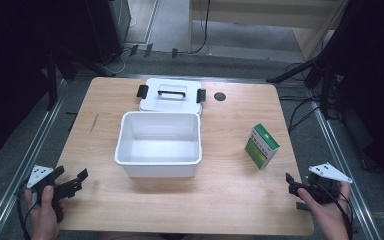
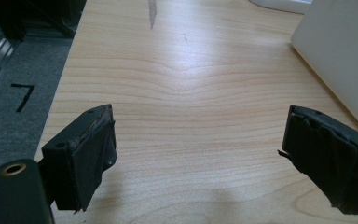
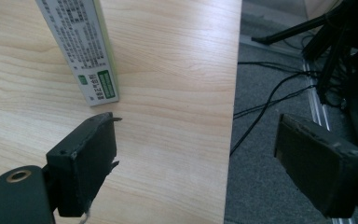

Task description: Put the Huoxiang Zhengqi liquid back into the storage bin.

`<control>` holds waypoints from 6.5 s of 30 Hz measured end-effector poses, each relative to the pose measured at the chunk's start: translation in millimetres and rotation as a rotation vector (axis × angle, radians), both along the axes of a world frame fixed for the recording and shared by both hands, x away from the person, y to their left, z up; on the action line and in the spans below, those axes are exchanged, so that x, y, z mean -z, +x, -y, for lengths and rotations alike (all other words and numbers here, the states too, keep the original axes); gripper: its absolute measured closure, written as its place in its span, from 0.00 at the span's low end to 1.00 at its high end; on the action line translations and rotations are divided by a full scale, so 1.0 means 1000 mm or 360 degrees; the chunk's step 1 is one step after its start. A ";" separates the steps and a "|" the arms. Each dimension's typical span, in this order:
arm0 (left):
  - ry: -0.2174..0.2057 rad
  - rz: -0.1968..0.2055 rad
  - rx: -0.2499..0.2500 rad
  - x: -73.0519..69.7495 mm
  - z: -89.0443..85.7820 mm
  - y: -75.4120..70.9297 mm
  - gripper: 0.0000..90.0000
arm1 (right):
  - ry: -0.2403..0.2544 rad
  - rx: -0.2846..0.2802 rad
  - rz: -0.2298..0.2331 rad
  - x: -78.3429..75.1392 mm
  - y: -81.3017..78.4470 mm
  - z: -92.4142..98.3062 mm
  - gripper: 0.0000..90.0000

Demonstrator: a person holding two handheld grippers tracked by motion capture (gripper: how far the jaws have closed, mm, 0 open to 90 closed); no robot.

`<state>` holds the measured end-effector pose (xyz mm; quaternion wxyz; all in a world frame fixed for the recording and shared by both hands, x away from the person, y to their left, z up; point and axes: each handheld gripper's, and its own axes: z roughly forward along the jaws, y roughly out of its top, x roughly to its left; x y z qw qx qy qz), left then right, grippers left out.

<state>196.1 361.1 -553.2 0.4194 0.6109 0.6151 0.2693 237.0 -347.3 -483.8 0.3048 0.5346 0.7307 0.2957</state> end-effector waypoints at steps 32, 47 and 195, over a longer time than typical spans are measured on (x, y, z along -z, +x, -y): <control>-0.0008 -0.0011 -0.0003 0.000 0.000 0.001 0.12 | -0.0480 -0.0406 -0.0983 -0.058 0.083 -0.095 0.17; -0.0012 -0.0017 -0.0002 0.000 0.000 0.001 0.12 | -0.0520 -0.0316 -0.1025 -0.074 0.114 -0.108 0.27; -0.0008 -0.0011 0.0000 0.000 -0.001 0.000 0.00 | -0.0965 -0.1853 -0.0686 -0.191 0.124 -0.341 0.71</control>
